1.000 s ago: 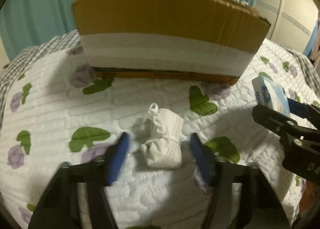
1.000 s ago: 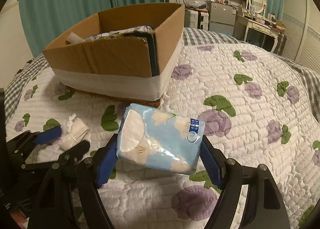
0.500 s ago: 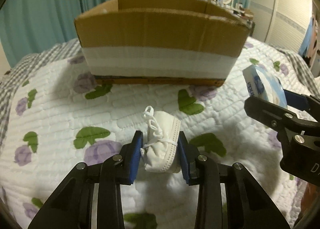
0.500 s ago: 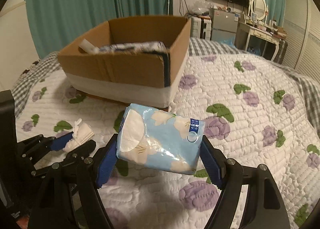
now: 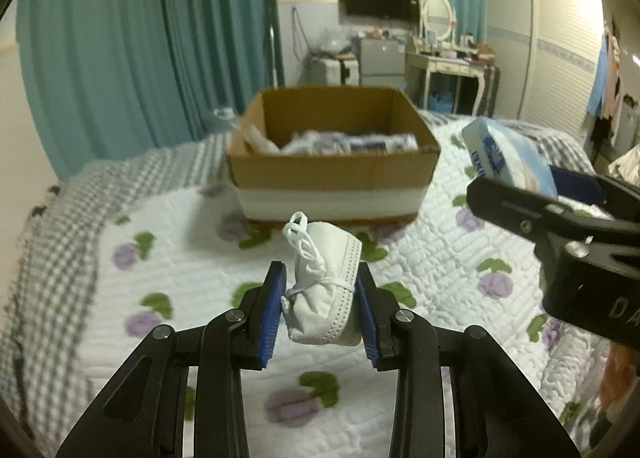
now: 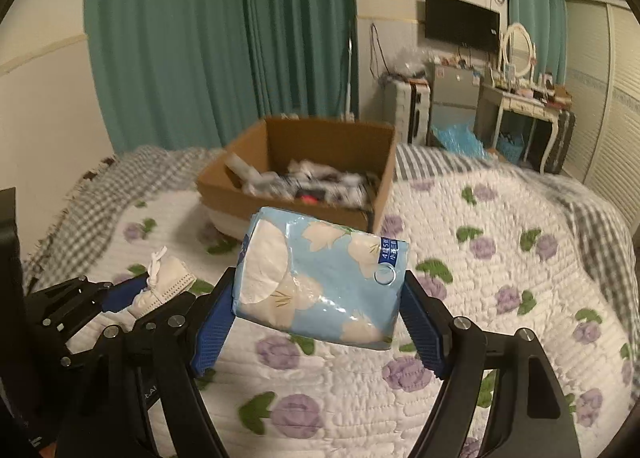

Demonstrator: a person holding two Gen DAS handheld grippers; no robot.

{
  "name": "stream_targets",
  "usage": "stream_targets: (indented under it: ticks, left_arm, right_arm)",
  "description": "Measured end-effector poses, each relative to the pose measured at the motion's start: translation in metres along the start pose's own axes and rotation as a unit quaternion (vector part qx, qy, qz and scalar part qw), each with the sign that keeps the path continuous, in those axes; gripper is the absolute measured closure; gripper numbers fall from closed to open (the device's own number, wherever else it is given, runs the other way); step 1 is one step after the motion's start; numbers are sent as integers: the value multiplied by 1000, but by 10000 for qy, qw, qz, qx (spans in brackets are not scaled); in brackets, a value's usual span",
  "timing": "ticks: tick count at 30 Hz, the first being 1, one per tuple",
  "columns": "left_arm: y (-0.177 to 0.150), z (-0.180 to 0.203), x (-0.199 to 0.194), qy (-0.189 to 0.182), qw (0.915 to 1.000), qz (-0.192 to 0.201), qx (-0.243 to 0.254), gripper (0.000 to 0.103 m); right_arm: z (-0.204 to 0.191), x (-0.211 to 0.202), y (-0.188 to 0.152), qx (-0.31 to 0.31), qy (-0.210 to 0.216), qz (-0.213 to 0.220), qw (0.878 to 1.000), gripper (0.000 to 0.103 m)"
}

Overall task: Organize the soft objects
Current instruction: 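Carry the blue pack and mask into the box and open both grippers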

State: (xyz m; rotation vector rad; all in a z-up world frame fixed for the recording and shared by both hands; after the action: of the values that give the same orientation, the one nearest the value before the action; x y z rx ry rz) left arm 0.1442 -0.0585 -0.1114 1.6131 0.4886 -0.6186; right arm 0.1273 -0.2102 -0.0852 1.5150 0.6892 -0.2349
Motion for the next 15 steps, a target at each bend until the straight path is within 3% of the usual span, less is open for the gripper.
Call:
stream_targets:
  ticks: [5,15]
  left_arm:
    - [17,-12,-29,144,9995,262,97,70]
    - [71,-31,-56,-17,9973,734,-17,70]
  right_arm:
    - [-17,-31,32,-203,54,393,9990,26]
    - [-28,-50,112,-438,412,881,9943,26]
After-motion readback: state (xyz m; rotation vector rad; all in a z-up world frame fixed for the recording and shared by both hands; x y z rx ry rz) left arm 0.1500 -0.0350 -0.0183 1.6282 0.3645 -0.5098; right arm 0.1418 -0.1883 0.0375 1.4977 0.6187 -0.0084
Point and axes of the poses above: each gripper's, at about its wrist camera, not at the fingertips, and x roughly the way its jaws point, z to its right, y to its top, the point moved 8 cm from there along x, roughly the way its jaws point, and after that the axes turned 1 degree about x, right-handed, at the moved point
